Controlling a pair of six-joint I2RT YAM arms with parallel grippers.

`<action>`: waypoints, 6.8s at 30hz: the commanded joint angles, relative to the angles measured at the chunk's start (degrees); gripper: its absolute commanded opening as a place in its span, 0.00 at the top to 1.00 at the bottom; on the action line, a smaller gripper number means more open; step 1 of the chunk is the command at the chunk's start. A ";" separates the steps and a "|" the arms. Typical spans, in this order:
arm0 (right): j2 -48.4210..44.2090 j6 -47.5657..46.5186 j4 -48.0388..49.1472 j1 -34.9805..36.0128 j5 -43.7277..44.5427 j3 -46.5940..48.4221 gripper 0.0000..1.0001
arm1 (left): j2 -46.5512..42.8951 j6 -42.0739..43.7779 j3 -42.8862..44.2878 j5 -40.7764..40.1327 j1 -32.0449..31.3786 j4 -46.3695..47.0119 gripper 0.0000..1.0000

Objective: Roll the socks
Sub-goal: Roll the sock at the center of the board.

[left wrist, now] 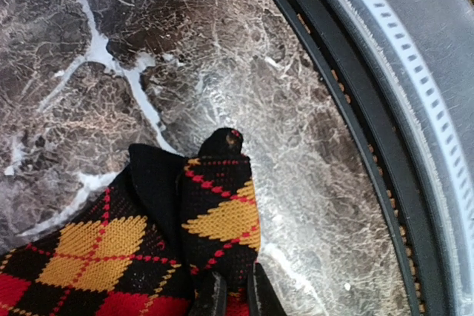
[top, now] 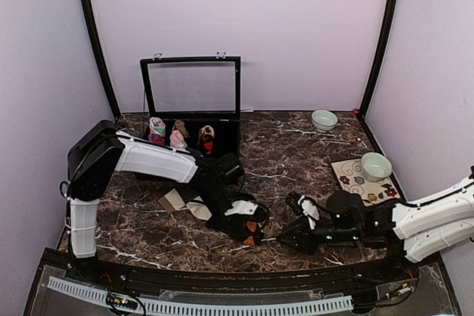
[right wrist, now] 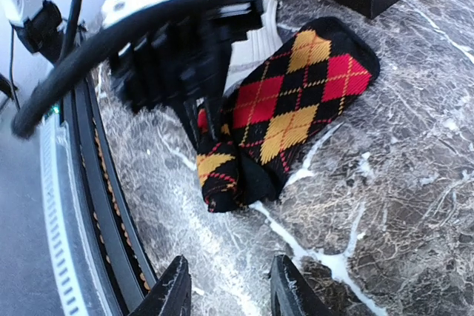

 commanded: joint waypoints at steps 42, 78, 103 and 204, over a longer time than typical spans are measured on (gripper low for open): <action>36.25 -16.58 -6.47 17.14 16.86 26.66 0.83 | 11.20 -1.20 6.67 0.31 2.30 -18.97 0.88; 38.11 -1.97 -4.38 7.95 0.39 13.68 1.00 | -9.03 -9.16 -8.41 -11.02 16.27 -4.63 0.40; 46.85 10.55 -12.33 -3.51 -21.69 20.38 1.00 | -26.46 -6.99 -21.52 -8.05 -2.36 10.65 0.30; 13.90 -12.16 13.13 14.54 29.17 8.44 0.01 | 3.64 -7.43 -2.94 5.15 8.82 -8.25 0.99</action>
